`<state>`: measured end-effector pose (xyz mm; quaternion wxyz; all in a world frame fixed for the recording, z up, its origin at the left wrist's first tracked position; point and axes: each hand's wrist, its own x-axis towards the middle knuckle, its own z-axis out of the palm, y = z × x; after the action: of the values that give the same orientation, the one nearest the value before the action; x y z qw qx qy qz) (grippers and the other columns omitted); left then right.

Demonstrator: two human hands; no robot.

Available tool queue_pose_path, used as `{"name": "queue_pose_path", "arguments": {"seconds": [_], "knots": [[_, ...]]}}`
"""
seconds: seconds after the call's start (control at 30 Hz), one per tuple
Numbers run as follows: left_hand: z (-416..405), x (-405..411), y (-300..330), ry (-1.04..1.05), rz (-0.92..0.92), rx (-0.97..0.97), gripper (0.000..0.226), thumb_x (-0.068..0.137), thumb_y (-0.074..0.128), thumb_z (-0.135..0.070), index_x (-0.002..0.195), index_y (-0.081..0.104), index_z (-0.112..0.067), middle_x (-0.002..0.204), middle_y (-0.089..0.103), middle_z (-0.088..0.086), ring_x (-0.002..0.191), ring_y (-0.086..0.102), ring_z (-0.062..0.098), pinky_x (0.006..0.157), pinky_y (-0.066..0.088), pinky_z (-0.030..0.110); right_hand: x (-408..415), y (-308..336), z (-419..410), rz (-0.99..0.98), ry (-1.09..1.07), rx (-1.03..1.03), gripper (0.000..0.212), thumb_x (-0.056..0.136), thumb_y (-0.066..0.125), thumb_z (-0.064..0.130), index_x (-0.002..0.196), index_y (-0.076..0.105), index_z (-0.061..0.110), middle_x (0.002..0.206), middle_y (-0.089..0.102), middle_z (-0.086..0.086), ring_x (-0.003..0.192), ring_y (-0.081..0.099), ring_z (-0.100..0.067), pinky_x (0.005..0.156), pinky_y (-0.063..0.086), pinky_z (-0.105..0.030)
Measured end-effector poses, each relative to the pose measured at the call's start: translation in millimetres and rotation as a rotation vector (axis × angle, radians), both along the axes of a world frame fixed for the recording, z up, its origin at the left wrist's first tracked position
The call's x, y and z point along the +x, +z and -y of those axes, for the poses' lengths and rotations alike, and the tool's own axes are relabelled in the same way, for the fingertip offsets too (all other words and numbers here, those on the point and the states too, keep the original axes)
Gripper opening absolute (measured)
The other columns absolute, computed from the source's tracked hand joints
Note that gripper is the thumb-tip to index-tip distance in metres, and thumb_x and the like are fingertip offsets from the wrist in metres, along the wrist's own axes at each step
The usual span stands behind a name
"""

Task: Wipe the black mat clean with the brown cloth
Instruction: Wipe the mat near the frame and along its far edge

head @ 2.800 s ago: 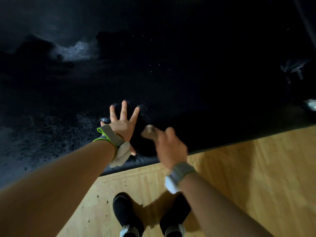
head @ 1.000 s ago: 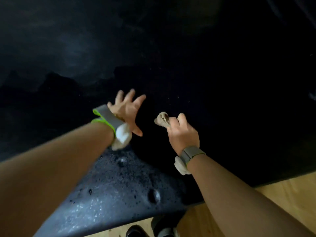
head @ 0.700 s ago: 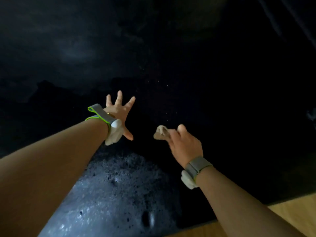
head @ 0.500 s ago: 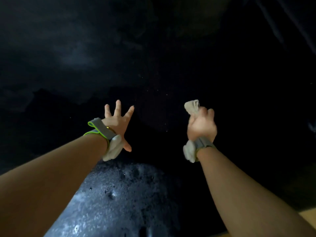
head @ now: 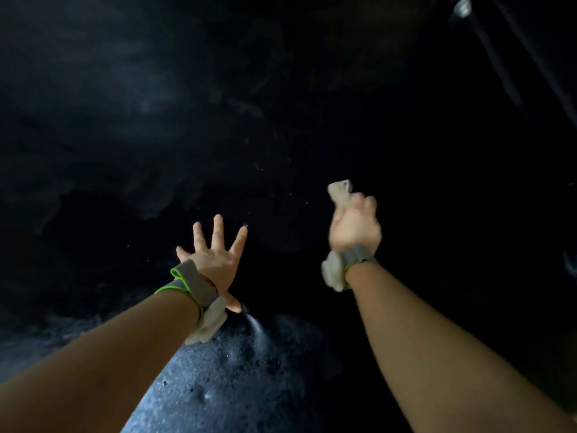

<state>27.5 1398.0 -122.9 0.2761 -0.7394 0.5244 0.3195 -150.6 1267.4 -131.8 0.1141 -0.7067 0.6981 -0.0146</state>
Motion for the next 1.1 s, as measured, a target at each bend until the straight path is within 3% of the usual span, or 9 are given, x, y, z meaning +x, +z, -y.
{"name": "queue_pose_path", "arguments": {"seconds": [0.1,0.2,0.37,0.47,0.53,0.7,0.8,1.0,1.1], "knots": [[-0.3,1.0,1.1,0.013,-0.007,0.018,0.145,0.052,0.083,-0.057,0.143,-0.027,-0.032,0.147,-0.038,0.015,0.137,-0.019,0.049,0.106,0.019,0.068,40.9,-3.0,-53.8,0.186,0.379,-0.019,0.014,0.083,0.068,0.022,0.089,0.061,0.011,0.093,0.058,-0.011,0.057,0.06,-0.027,0.042,0.038,-0.026],[-0.9,2.6,2.1,0.019,-0.011,0.023,0.142,0.054,0.082,-0.058,0.144,-0.024,-0.032,0.146,-0.04,0.014,0.137,-0.02,0.048,0.106,0.018,0.067,46.3,-12.5,-43.6,0.146,0.61,-0.129,0.011,0.075,0.064,0.028,0.078,0.061,0.017,0.077,0.053,-0.005,0.041,0.051,-0.022,0.035,0.025,-0.02],[0.5,5.4,8.6,-0.047,-0.013,0.021,0.142,0.053,0.078,-0.066,0.141,-0.029,-0.034,0.15,-0.032,0.014,0.139,-0.01,0.049,0.105,0.029,0.062,22.8,-13.5,31.0,-0.057,0.209,-0.024,0.027,0.101,0.038,0.032,0.117,0.045,0.011,0.119,0.045,-0.008,0.085,0.061,-0.027,0.057,0.041,-0.033],[22.0,25.2,28.0,-0.119,0.0,-0.075,0.121,0.058,0.08,-0.058,0.146,0.001,-0.036,0.149,0.013,0.006,0.132,0.033,0.039,0.091,0.049,0.047,23.6,-16.0,31.5,-0.076,0.222,-0.024,0.027,0.102,0.037,0.033,0.118,0.043,0.013,0.119,0.043,-0.006,0.085,0.06,-0.022,0.057,0.039,-0.03],[53.6,54.1,34.0,-0.08,0.015,-0.214,0.116,0.053,0.084,-0.052,0.144,0.014,-0.034,0.141,0.026,0.003,0.127,0.039,0.031,0.093,0.047,0.047,23.8,-17.8,29.6,-0.076,0.224,-0.025,0.027,0.102,0.036,0.034,0.118,0.044,0.013,0.12,0.043,-0.005,0.084,0.06,-0.02,0.058,0.039,-0.029],[117.1,114.3,16.5,-0.021,0.044,-0.092,0.155,0.04,0.091,-0.049,0.143,-0.024,-0.04,0.152,-0.032,0.003,0.14,-0.017,0.042,0.107,0.02,0.061,23.8,-17.3,30.4,-0.07,0.186,-0.056,0.027,0.102,0.037,0.033,0.118,0.047,0.014,0.122,0.044,-0.004,0.085,0.059,-0.02,0.059,0.037,-0.027],[123.8,120.4,10.9,-0.011,-0.012,-0.071,0.156,0.042,0.093,-0.041,0.143,-0.025,-0.037,0.149,-0.037,0.006,0.138,-0.019,0.045,0.105,0.025,0.061,42.3,-14.4,21.7,0.018,0.118,-0.065,0.025,0.101,0.037,0.029,0.114,0.051,0.013,0.118,0.046,-0.006,0.088,0.06,-0.025,0.061,0.04,-0.032],[127.0,118.3,14.4,-0.055,-0.006,-0.025,0.153,0.048,0.092,-0.04,0.144,-0.026,-0.026,0.149,-0.034,0.016,0.136,-0.017,0.051,0.11,0.016,0.057,111.9,-16.3,-22.1,0.219,0.613,0.225,0.02,0.1,0.036,0.028,0.108,0.05,0.016,0.099,0.044,-0.001,0.068,0.044,-0.024,0.058,0.035,-0.038],[129.1,118.5,12.1,-0.048,-0.017,-0.002,0.151,0.052,0.091,-0.036,0.143,-0.028,-0.025,0.147,-0.036,0.018,0.135,-0.018,0.052,0.111,0.019,0.058,91.7,-19.0,45.3,0.149,0.265,-0.185,0.017,0.091,0.042,0.025,0.091,0.056,0.016,0.09,0.054,-0.004,0.064,0.057,-0.027,0.049,0.038,-0.033]]}}
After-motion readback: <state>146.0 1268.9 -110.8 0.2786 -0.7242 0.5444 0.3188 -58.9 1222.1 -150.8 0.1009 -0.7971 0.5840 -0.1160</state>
